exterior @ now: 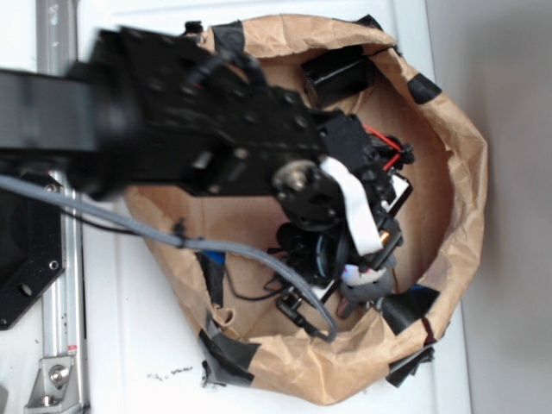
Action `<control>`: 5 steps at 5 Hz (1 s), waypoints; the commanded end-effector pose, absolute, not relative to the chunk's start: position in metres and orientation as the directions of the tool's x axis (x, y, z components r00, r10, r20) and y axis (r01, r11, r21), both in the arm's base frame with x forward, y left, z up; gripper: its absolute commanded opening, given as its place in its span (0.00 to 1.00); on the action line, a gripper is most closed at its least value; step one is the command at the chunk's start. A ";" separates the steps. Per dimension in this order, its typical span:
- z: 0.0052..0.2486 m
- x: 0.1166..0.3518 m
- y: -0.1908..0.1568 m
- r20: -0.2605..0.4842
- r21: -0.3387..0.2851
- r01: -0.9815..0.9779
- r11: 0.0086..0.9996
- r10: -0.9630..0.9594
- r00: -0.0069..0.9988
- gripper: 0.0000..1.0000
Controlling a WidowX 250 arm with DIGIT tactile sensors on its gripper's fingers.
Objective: Grab the gray animal.
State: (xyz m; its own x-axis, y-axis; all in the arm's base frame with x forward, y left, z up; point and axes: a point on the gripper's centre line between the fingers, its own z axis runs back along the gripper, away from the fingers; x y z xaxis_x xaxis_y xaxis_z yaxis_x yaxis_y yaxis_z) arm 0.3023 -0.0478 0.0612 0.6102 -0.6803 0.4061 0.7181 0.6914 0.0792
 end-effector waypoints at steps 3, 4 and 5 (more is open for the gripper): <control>0.084 0.312 -0.065 0.345 0.165 0.726 0.668 -0.728 0.592 0.00; 0.134 0.303 -0.039 0.364 0.146 0.612 0.778 -0.617 0.698 0.00; 0.176 0.297 -0.011 0.168 0.055 0.473 0.880 -0.475 0.864 0.00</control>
State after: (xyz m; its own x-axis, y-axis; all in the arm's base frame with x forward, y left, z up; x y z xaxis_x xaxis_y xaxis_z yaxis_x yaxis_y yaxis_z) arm 0.2866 -0.0049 0.1576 0.8608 -0.4925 0.1283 0.4928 0.8696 0.0318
